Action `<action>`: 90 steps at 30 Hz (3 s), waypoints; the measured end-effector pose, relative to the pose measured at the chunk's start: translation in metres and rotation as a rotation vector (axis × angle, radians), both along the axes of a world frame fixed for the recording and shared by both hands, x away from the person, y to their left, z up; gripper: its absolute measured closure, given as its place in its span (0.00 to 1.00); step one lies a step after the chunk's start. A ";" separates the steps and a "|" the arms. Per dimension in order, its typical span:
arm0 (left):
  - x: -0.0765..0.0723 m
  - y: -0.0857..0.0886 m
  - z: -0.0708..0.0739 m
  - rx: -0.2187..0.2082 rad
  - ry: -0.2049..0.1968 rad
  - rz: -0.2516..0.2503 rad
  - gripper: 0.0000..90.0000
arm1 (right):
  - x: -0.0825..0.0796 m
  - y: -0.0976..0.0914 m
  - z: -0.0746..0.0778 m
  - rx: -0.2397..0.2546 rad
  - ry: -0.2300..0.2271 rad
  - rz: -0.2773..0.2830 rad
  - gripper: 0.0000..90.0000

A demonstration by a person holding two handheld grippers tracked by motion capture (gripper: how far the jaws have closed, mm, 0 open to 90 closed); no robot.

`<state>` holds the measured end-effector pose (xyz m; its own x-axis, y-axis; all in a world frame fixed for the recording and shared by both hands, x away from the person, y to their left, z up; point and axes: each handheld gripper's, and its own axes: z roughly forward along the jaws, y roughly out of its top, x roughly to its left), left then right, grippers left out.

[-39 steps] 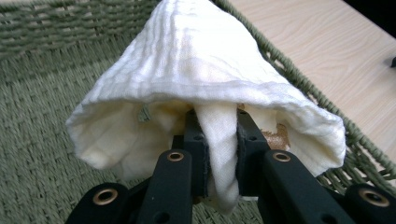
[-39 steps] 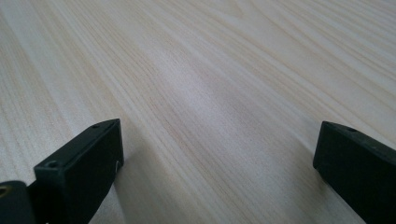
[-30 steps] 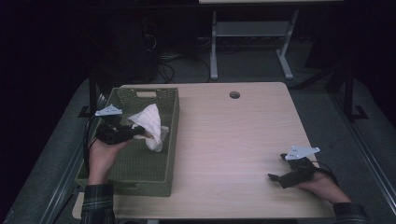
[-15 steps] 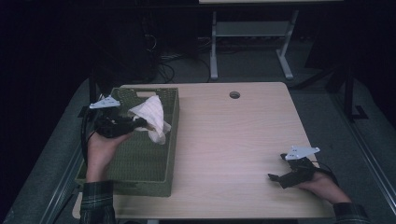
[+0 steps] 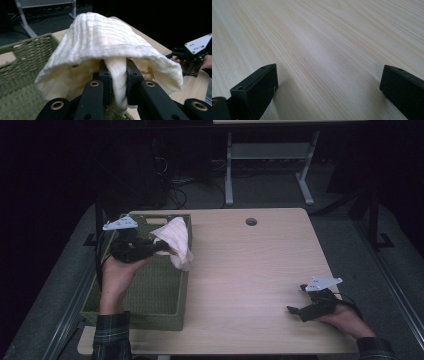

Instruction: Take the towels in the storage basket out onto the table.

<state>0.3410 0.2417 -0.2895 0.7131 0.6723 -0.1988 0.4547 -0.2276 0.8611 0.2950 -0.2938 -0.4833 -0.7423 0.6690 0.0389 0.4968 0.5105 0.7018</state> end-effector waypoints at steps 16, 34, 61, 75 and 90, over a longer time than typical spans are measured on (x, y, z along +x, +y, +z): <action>0.005 -0.050 0.004 0.009 -0.010 -0.115 0.87 | 0.000 0.000 0.000 0.001 -0.001 -0.002 0.01; 0.012 -0.112 -0.010 0.047 0.010 -0.237 0.87 | 0.000 0.000 0.000 0.001 -0.001 -0.001 0.01; 0.006 -0.191 -0.047 0.121 0.030 -0.328 0.87 | 0.000 0.000 0.000 0.003 0.001 -0.003 0.01; 0.003 -0.219 -0.079 0.201 0.058 -0.344 0.87 | 0.000 0.000 0.000 0.001 -0.001 -0.002 0.01; 0.005 -0.237 -0.131 0.292 0.102 -0.362 0.87 | 0.000 0.000 0.000 0.000 -0.001 -0.001 0.01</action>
<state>0.3456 0.0042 -0.4206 0.8986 0.4221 -0.1202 0.3805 -0.6127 0.6927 0.2949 -0.2938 -0.4834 -0.7419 0.6694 0.0379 0.4961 0.5101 0.7026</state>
